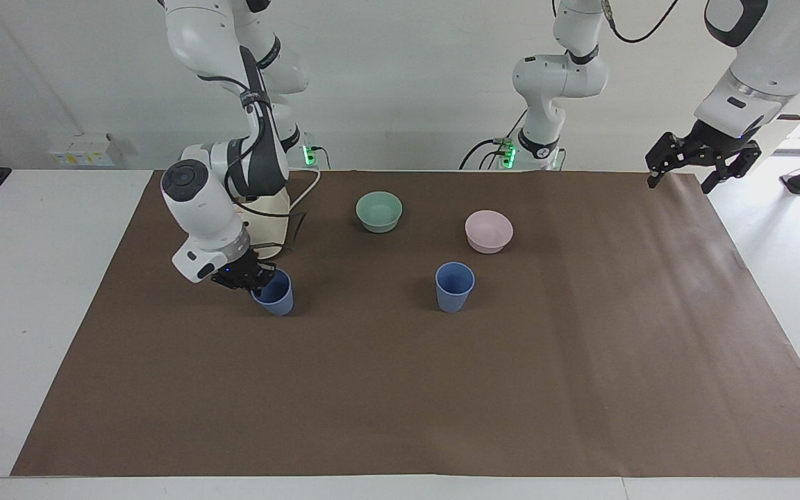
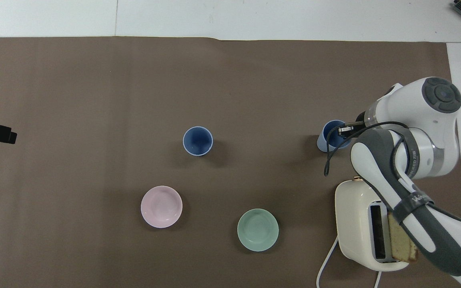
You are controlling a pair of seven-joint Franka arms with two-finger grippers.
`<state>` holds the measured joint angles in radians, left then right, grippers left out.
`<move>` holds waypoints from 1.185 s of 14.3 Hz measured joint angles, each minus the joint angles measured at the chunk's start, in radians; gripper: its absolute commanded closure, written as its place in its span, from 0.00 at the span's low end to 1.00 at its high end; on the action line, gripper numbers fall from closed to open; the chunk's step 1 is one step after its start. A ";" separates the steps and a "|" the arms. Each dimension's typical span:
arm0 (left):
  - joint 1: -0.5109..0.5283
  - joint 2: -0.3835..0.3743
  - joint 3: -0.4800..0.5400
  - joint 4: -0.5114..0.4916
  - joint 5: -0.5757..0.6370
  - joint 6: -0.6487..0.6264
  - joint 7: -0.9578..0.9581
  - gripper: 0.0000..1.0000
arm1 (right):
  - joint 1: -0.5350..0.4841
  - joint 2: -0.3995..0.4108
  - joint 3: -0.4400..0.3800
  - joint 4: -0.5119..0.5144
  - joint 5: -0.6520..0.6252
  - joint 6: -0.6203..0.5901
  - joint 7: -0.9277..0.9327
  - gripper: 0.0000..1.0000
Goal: Stack blue cups with both arms
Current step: 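Grasp the second blue cup's rim with the right gripper, then lift and carry the blue cup over the center cup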
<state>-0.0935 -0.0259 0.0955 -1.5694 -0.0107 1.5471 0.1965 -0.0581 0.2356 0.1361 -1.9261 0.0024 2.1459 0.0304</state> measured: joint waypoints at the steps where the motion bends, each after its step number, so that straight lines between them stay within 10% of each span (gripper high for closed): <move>1: 0.000 0.000 0.000 0.000 0.000 0.000 0.000 0.00 | 0.000 0.000 0.000 0.019 0.000 -0.031 0.000 1.00; 7: 0.000 0.000 0.000 0.000 0.000 0.000 0.000 0.00 | 0.012 -0.009 0.059 0.246 0.000 -0.258 0.000 1.00; 17: 0.000 0.000 0.000 0.000 0.000 0.000 0.000 0.00 | 0.328 0.090 0.080 0.555 -0.007 -0.318 0.338 1.00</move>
<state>-0.0935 -0.0259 0.0955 -1.5694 -0.0107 1.5471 0.1965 0.2700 0.3256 0.2157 -1.3706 -0.0045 1.8282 0.3689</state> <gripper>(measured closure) 0.000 0.956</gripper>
